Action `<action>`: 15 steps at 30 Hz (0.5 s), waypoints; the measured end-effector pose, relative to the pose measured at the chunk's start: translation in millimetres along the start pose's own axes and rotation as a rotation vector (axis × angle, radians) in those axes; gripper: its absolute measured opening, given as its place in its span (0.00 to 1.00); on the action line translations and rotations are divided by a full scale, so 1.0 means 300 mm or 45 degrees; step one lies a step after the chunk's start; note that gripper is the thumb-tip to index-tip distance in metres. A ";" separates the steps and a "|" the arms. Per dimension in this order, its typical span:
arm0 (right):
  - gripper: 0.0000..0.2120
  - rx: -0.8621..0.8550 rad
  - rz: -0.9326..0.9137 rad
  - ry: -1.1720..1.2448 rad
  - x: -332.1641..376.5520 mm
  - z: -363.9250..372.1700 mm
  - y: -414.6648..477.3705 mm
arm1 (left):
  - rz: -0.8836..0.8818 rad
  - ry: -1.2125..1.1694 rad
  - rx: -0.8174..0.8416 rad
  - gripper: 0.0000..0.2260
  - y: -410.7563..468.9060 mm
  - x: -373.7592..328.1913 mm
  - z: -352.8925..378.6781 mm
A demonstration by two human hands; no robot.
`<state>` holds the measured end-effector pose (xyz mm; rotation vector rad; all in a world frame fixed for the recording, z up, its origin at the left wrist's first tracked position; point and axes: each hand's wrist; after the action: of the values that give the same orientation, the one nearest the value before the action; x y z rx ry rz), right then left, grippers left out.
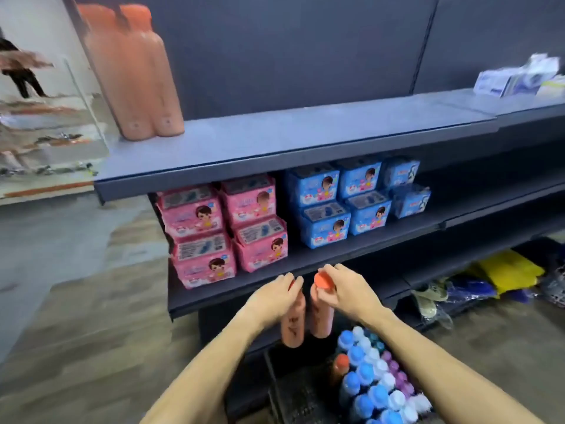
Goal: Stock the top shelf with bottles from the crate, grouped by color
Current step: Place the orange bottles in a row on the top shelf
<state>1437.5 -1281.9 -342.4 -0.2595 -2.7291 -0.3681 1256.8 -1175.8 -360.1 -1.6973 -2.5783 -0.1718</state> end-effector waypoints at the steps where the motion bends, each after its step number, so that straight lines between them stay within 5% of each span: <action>1: 0.18 -0.023 -0.013 0.025 0.027 -0.042 0.007 | 0.000 0.017 -0.032 0.24 -0.013 0.015 -0.046; 9: 0.16 -0.244 -0.186 0.144 0.297 -0.420 0.107 | 0.014 0.131 -0.288 0.25 -0.075 0.150 -0.500; 15: 0.13 -0.421 -0.335 0.238 0.498 -0.711 0.175 | -0.026 -0.094 -0.551 0.13 -0.141 0.191 -0.900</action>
<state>1385.0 -1274.0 -82.1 0.0496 -2.5098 -0.8733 1190.0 -1172.5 -88.9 -1.8269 -2.7625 -0.7290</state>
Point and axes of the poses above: each hand's wrist, its own y-axis towards the middle knuckle, its own z-axis out of the palm, x = y × z, and after that the axes turned 2 degrees about -x, right-handed
